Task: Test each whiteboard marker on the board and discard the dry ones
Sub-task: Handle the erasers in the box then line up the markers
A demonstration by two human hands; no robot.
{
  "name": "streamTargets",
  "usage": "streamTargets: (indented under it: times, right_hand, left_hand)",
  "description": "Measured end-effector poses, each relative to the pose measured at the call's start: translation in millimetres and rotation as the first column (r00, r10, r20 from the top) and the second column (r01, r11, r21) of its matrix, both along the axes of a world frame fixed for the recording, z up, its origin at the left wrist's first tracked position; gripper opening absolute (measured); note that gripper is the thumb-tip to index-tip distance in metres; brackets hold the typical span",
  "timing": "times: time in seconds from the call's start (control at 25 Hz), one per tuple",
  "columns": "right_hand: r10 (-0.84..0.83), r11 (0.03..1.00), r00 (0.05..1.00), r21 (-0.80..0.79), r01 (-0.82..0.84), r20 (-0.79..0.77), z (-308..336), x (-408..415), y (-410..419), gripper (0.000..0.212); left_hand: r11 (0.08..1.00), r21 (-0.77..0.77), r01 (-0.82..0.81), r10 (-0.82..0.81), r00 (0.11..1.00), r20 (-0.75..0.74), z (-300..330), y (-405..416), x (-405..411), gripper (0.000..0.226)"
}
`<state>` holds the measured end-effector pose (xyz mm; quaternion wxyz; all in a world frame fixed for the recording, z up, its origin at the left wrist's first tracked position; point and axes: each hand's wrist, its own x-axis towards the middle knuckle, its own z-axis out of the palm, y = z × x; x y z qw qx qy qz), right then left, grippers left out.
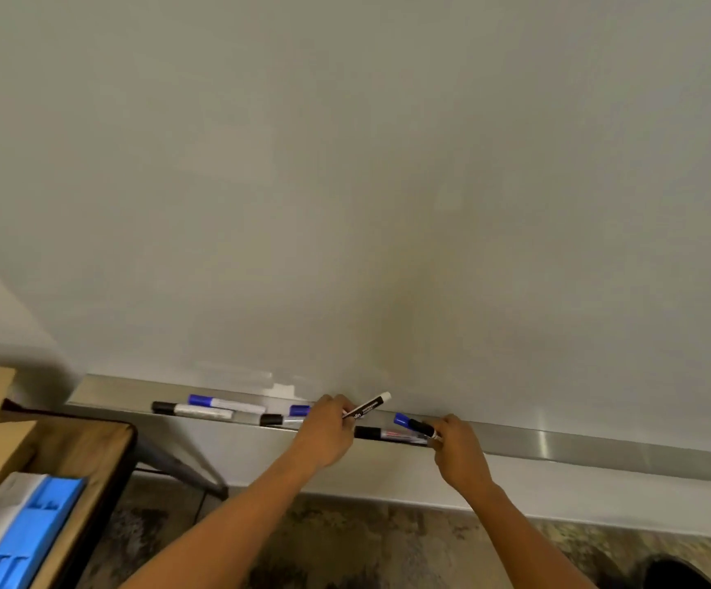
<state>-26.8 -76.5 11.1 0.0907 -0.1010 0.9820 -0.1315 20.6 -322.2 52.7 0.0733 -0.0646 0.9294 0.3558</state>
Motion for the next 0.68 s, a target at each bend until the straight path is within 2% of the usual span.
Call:
streamTargets:
  times: [0.24,0.4,0.52,0.68]
  right_hand:
    - [-0.001,0.997,0.999,0.079,0.006,-0.053,-17.3,-26.5,59.2,0.034]
    - [0.032,0.998,0.998,0.057,-0.029,-0.049,-29.7,-32.2,76.0,0.035]
    - [0.024,0.999,0.998,0.029,-0.023,-0.066,-34.3,-35.9,89.0,0.035]
    - [-0.044,0.998,0.985,0.026,0.049,-0.164,-41.8,-35.4,104.3,0.034]
  left_hand:
    - [0.972,-0.21,0.108,-0.105,0.994,0.026,-14.0,70.0,-41.5,0.022]
    - [0.9,-0.399,0.175,-0.185,0.983,0.015,-34.5,83.4,-46.1,0.028]
    - [0.883,-0.435,0.175,-0.21,0.977,-0.033,-45.6,90.1,-49.1,0.031]
    - [0.873,-0.472,0.123,-0.195,0.975,-0.106,-53.2,104.6,-43.7,0.03]
